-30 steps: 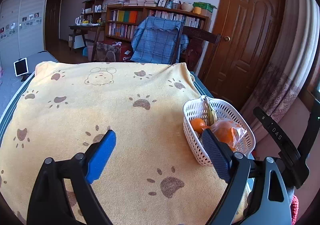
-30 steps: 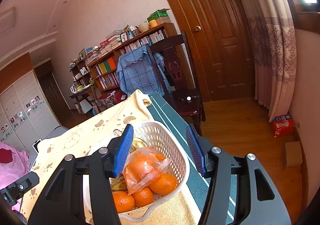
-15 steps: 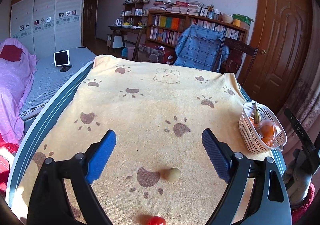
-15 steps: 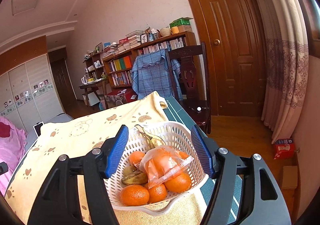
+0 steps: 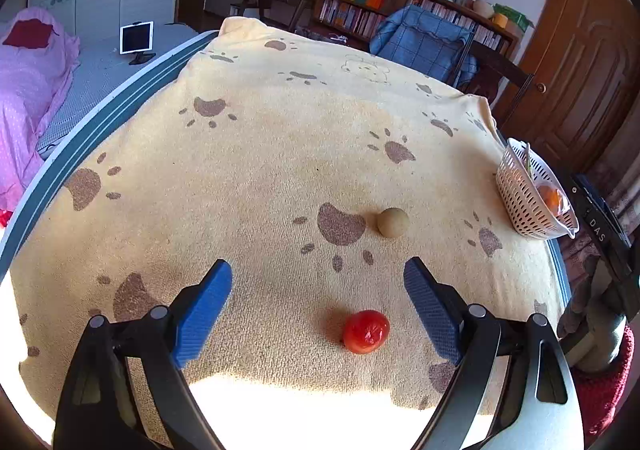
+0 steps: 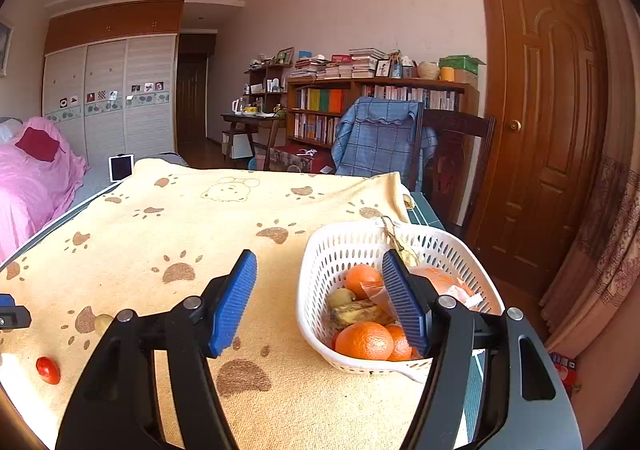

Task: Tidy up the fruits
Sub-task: 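Move both tools back toward the red tomato and the second potato, then grasp the second potato with the right gripper while the left gripper grasps the red tomato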

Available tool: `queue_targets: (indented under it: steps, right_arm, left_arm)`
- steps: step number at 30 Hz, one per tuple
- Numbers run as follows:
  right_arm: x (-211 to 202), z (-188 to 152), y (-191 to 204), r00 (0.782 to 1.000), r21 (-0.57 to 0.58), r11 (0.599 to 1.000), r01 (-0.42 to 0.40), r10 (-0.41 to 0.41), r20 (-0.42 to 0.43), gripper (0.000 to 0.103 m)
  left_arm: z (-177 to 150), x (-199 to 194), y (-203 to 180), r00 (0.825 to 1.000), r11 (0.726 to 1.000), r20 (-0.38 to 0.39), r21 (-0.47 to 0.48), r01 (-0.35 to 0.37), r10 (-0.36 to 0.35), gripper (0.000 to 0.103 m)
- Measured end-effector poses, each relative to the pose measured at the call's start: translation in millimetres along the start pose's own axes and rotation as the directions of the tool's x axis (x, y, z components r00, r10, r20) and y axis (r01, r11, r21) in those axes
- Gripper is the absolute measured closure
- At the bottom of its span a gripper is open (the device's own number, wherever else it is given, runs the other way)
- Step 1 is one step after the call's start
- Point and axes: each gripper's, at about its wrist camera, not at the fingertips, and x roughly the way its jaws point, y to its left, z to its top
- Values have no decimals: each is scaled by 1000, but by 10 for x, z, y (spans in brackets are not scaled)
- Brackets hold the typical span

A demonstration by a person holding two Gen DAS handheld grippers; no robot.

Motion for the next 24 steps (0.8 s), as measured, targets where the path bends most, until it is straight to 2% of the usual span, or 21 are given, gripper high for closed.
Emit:
queue_targets:
  steps: [2, 4, 6, 8, 12, 15, 16, 17, 19, 20, 21, 23, 24]
  right_arm:
    - [-34, 46, 158, 997, -20, 997, -79, 79, -23, 36]
    - [-46, 44, 324, 983, -23, 985, -171, 170, -65, 36]
    - [-13, -11, 484, 958, -4, 966, -258, 255, -129, 36]
    - [16, -125, 668, 933, 16, 950, -311, 308, -186, 36]
    - [100, -278, 904, 895, 24, 934, -356, 348, -278, 36]
    - [155, -345, 1047, 873, 10, 925, -381, 363, -324, 36]
    - [189, -356, 1084, 864, 12, 920, -392, 373, -339, 36]
    - [242, -362, 1097, 851, 18, 913, -408, 387, -354, 38]
    - [327, -351, 1173, 824, 26, 899, -437, 412, -388, 41]
    - [385, -343, 1202, 807, 36, 891, -453, 427, -407, 48]
    - [441, -333, 1240, 790, 50, 882, -468, 443, -424, 53]
    - [552, -321, 1308, 749, 75, 860, -504, 479, -458, 56]
    - [602, -319, 1350, 741, 77, 858, -509, 481, -468, 59]
  left_arm:
    - [-113, 15, -21, 1000, 1000, -16, 18, 15, -15, 18]
    - [-185, 12, -33, 999, 999, -16, 38, 35, -34, 23]
    - [-227, -7, -36, 999, 998, -10, 42, 54, -54, 23]
    - [-248, -17, -33, 997, 996, -4, 49, 78, -78, 23]
    - [-294, -33, -62, 995, 992, 4, 82, 96, -97, 25]
    - [-327, -10, -99, 995, 990, 2, 100, 102, -103, 32]
    - [-334, 12, -114, 995, 989, -6, 107, 102, -102, 38]
    - [-340, 42, -128, 995, 988, -19, 114, 102, -101, 43]
    - [-348, 103, -136, 994, 987, -37, 119, 105, -102, 45]
    - [-351, 121, -137, 994, 987, -44, 118, 107, -103, 49]
    - [-349, 125, -136, 993, 987, -46, 116, 113, -108, 49]
    - [-351, 121, -114, 992, 986, -40, 111, 121, -117, 49]
    - [-353, 126, -105, 992, 987, -40, 107, 122, -118, 49]
